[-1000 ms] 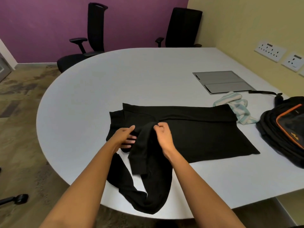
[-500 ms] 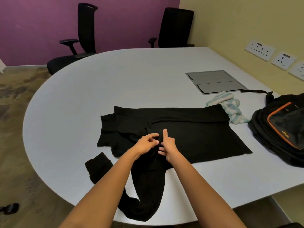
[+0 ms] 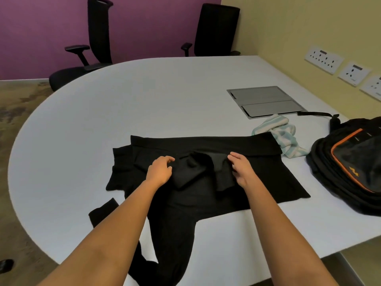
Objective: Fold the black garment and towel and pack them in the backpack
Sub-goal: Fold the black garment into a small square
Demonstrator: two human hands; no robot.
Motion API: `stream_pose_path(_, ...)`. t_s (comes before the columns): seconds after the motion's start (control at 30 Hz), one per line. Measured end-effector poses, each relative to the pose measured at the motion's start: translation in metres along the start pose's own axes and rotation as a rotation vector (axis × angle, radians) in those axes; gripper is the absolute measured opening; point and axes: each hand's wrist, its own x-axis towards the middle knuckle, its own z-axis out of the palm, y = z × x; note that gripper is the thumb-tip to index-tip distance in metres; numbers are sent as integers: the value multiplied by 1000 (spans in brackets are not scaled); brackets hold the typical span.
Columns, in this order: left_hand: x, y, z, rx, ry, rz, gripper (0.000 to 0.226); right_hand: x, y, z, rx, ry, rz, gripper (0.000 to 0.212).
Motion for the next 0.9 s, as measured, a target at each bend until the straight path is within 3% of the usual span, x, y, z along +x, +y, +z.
stream_pose_path(0.1, 10, 5, 9, 82, -10, -6, 39, 14, 12, -16, -600, 126, -278, 39)
stream_pose_path(0.23, 24, 9, 19, 151, -2, -14, 40, 12, 36, -21, -905, 94, -623, 43)
stream_pose_path(0.4, 36, 1, 31, 350, -48, -63, 42, 15, 69, -30, -1344, -99, -683, 72)
stream_pose_path(0.67, 52, -1, 32, 610, -25, -224, 49, 41, 47, -35, -1175, 30, -608, 24)
stream_pose_path(0.77, 62, -3, 24, 537, -140, -240, 46, 47, 23, -41, -741, 147, -539, 16)
stream_pose_path(0.9, 69, -6, 13, 284, -212, -121, 35, 49, -25, -53, -317, 130, -576, 13)
